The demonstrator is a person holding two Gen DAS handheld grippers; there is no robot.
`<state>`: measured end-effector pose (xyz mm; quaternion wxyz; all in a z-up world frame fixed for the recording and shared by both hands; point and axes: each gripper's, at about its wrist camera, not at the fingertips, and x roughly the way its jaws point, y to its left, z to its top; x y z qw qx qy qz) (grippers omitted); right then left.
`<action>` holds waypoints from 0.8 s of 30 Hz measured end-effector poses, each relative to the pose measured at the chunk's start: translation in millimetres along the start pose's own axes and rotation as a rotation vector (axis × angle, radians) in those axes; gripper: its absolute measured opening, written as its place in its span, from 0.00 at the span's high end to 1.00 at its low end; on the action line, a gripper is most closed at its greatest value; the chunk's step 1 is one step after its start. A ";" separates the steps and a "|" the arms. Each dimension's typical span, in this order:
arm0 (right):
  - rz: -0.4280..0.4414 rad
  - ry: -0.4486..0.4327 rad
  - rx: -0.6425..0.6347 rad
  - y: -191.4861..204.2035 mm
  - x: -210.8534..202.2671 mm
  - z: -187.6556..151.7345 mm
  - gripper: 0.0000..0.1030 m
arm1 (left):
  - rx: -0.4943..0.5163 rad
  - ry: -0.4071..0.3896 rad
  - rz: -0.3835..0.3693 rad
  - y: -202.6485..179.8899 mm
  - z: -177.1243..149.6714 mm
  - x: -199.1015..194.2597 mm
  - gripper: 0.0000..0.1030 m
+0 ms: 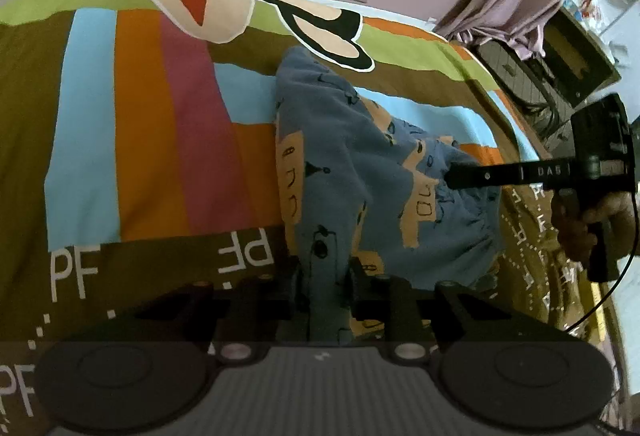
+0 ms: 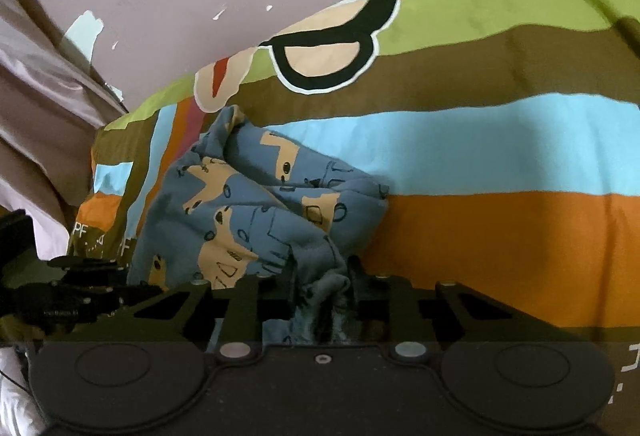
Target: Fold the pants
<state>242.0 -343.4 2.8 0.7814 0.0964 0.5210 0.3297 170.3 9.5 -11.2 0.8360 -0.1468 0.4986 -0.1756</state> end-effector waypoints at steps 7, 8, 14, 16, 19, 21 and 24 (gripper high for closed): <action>-0.029 -0.026 -0.084 13.5 -9.5 -2.4 0.81 | 0.009 -0.005 0.036 -10.1 0.0 -0.8 0.81; -0.034 -0.032 -0.096 15.6 -11.4 -3.1 0.81 | 0.000 -0.005 0.041 -11.9 0.6 -1.9 0.81; -0.069 -0.051 -0.176 28.1 -22.3 -7.3 0.81 | 0.008 -0.008 0.071 -29.3 2.4 -11.1 0.83; -0.073 -0.055 -0.188 31.0 -25.3 -8.3 0.81 | 0.015 0.003 0.078 -35.0 1.6 -12.6 0.83; -0.078 -0.058 -0.208 36.3 -29.1 -8.9 0.81 | 0.014 0.010 0.090 -39.7 0.9 -14.5 0.83; -0.084 -0.061 -0.223 40.8 -30.7 -9.2 0.81 | 0.016 0.010 0.093 -41.6 0.5 -16.4 0.83; -0.101 -0.065 -0.251 47.0 -34.1 -11.1 0.82 | 0.045 0.003 0.101 -45.7 -0.4 -19.6 0.84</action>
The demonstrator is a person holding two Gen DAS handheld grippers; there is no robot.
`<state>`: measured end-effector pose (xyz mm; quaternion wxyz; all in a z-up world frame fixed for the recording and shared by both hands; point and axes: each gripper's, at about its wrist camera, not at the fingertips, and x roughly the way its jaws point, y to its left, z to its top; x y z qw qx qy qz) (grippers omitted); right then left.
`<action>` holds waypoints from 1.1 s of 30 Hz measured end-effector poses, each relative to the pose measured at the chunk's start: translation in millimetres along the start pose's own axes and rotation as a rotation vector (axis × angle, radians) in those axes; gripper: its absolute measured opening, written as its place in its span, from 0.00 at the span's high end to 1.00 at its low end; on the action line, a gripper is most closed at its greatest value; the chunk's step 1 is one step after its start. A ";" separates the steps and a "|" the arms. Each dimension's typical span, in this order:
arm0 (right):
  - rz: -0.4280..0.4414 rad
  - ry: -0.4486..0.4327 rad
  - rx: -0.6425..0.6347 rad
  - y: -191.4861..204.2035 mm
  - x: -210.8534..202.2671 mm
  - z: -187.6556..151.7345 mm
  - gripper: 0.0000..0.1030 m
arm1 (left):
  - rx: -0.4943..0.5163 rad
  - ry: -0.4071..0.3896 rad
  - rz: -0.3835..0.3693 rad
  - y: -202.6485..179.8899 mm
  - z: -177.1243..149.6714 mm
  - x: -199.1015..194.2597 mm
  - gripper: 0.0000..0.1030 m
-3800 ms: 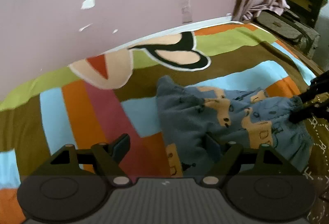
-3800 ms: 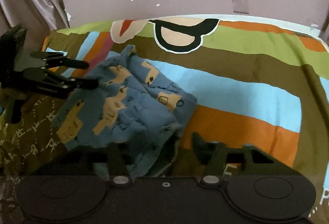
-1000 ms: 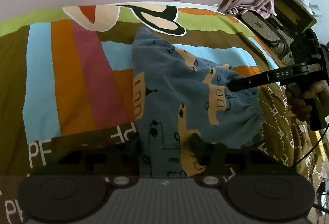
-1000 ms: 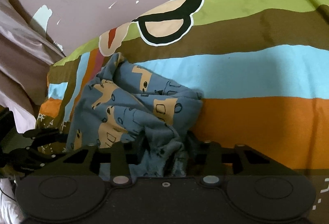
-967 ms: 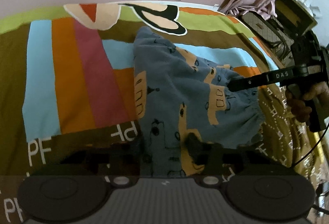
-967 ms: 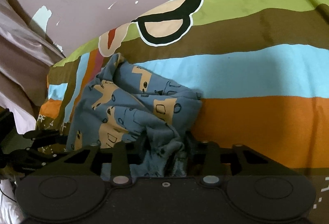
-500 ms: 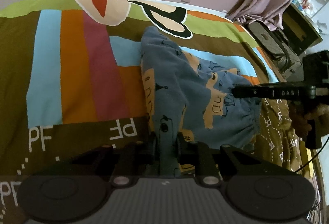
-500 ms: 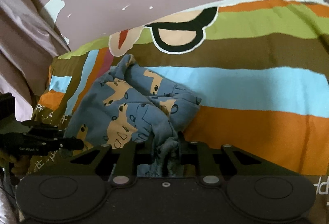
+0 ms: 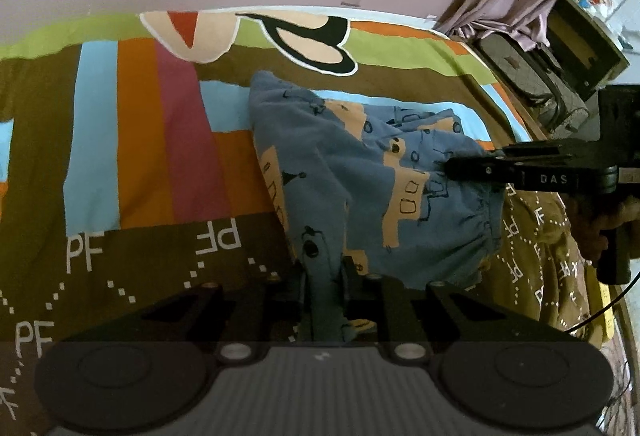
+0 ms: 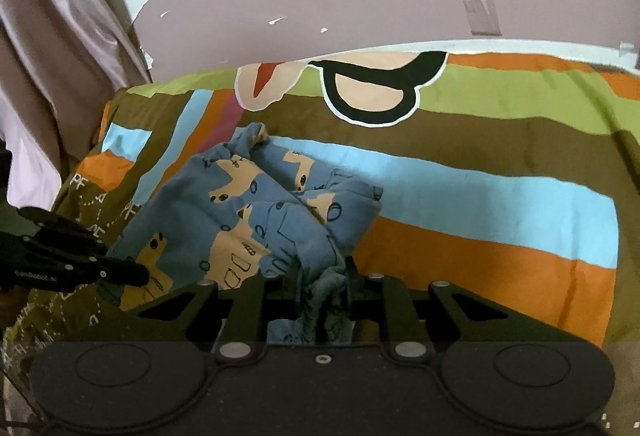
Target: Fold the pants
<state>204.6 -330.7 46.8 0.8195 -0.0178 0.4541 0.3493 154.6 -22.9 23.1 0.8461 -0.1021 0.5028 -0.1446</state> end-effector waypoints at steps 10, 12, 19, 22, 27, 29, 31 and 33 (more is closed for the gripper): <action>-0.041 -0.002 -0.056 8.9 -10.1 0.4 0.82 | 0.042 0.013 -0.015 -5.5 1.2 0.3 0.84; -0.049 -0.014 -0.067 10.2 -13.4 1.4 0.82 | 0.052 0.005 -0.016 -6.0 1.5 0.2 0.84; -0.057 -0.050 -0.095 13.7 -19.9 3.1 0.82 | 0.091 -0.033 0.010 -13.0 -3.6 -3.6 0.84; -0.063 -0.057 -0.113 15.5 -19.6 3.8 0.82 | 0.104 -0.045 0.021 -15.8 -6.2 -4.2 0.84; -0.062 -0.070 -0.120 16.1 -17.7 8.8 0.82 | 0.097 -0.075 0.046 -15.9 -6.5 -5.1 0.84; -0.056 -0.084 -0.114 15.7 -16.3 16.4 0.82 | 0.082 -0.100 0.069 -14.1 -3.1 -7.4 0.84; -0.056 -0.106 -0.121 16.9 -14.9 29.8 0.82 | 0.068 -0.124 0.087 -13.1 2.8 -9.3 0.84; -0.063 -0.137 -0.149 17.8 -13.5 47.1 0.82 | 0.052 -0.154 0.095 -10.4 12.0 -11.7 0.84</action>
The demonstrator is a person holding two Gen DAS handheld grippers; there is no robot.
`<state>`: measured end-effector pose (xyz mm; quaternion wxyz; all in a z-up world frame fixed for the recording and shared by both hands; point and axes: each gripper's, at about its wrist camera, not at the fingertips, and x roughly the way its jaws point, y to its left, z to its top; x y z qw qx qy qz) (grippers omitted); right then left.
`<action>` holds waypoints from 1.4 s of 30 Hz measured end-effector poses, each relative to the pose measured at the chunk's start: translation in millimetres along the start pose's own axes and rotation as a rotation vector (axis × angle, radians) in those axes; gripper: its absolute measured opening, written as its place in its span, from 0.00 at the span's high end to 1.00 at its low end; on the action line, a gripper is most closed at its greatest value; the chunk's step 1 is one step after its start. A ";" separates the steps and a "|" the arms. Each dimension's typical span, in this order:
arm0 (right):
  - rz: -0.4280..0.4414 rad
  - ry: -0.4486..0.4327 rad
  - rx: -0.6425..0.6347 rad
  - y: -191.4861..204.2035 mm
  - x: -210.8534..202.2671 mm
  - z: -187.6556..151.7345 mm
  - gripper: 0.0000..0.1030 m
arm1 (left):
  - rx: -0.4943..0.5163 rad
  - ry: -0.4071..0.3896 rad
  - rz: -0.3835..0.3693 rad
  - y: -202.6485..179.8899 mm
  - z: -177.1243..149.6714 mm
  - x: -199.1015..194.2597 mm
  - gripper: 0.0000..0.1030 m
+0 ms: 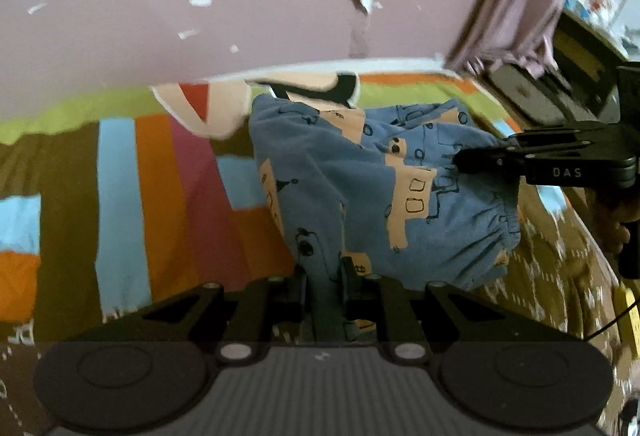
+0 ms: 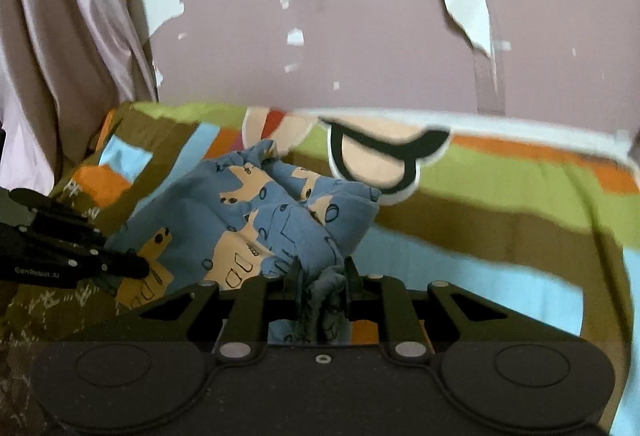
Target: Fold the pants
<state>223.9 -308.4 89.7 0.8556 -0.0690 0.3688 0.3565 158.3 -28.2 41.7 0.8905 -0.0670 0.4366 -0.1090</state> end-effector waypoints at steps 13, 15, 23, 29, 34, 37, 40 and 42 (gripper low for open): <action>-0.029 -0.051 -0.061 -26.6 82.7 77.7 0.82 | -0.097 -0.150 0.061 35.1 42.3 33.6 0.84; -0.036 -0.042 -0.064 -27.9 99.3 76.4 0.82 | -0.140 -0.144 0.056 44.5 38.7 45.7 0.84; -0.036 0.002 -0.039 -37.8 132.9 67.6 0.82 | -0.118 -0.126 0.057 52.5 27.5 63.6 0.83; -0.033 0.008 -0.021 -39.8 139.1 67.7 0.81 | -0.099 -0.125 0.041 54.9 29.0 64.0 0.83; -0.036 0.007 -0.008 -40.0 136.4 67.5 0.80 | -0.099 -0.119 0.042 53.5 30.2 61.8 0.81; -0.058 0.012 0.008 -38.7 136.3 68.2 0.76 | -0.103 -0.106 0.048 53.3 31.7 61.1 0.78; -0.099 0.010 0.014 -36.0 133.1 69.5 0.69 | -0.120 -0.091 0.053 54.0 33.1 59.5 0.75; -0.112 0.006 0.010 -34.3 128.6 70.8 0.63 | -0.130 -0.080 0.052 53.8 34.7 56.7 0.64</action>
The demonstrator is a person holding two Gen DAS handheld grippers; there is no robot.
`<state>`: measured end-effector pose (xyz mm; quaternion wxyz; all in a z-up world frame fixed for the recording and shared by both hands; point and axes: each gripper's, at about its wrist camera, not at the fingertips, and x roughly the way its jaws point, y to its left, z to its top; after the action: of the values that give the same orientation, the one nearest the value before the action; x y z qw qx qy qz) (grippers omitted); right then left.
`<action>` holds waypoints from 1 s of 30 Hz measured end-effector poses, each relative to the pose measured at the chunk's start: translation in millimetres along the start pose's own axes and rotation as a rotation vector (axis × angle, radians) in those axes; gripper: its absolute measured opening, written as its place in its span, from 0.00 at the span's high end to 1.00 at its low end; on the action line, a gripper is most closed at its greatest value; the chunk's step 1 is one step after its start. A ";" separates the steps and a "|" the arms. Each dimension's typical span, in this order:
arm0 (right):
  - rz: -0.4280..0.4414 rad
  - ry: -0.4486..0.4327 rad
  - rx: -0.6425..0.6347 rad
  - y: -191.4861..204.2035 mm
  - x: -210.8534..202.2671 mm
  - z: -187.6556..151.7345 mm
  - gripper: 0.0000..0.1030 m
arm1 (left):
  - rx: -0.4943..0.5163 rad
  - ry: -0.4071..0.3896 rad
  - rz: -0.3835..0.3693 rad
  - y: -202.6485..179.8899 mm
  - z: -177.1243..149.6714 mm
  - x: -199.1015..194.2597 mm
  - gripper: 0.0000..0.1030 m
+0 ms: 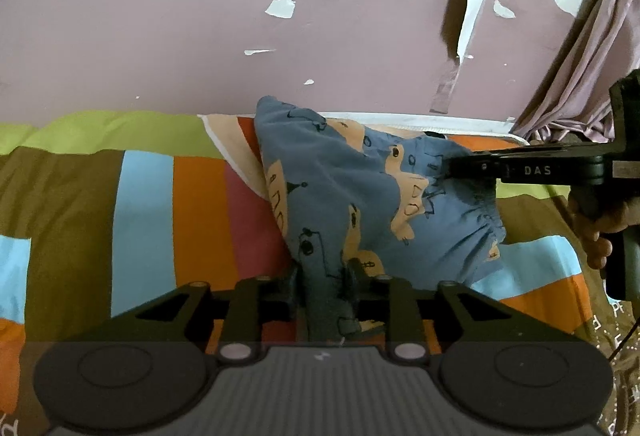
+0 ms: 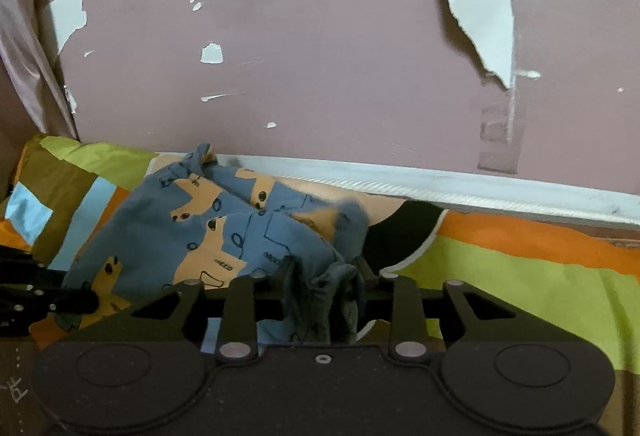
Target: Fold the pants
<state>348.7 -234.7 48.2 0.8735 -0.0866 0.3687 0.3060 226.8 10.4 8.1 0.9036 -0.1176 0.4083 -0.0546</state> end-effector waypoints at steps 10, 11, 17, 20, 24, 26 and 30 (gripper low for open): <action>-0.039 -0.064 -0.017 11.7 -36.9 3.2 0.28 | 0.026 -0.051 0.048 -11.8 10.3 -29.0 0.23; -0.045 -0.072 -0.016 13.3 -41.0 3.7 0.23 | 0.026 -0.059 0.052 -13.2 11.5 -31.9 0.19; -0.063 -0.108 -0.026 23.6 -62.0 2.9 0.02 | 0.015 -0.098 0.101 -20.5 16.7 -45.3 0.04; -0.102 -0.120 -0.020 27.5 -70.8 -2.2 0.01 | 0.004 -0.114 0.131 -22.7 16.5 -51.7 0.01; -0.140 -0.141 0.049 26.4 -85.0 -12.9 0.01 | -0.012 -0.127 0.177 -25.8 12.3 -60.3 0.00; -0.176 -0.173 0.070 27.2 -94.3 -21.4 0.01 | -0.016 -0.152 0.220 -28.1 8.7 -65.2 0.00; -0.209 -0.219 0.055 34.6 -111.2 -41.5 0.01 | -0.031 -0.131 0.238 -30.3 6.2 -72.9 0.00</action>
<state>243.4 -275.0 98.6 0.9375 -0.0667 0.2685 0.2108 183.3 -3.7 72.7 0.9264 -0.0855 0.3605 0.0669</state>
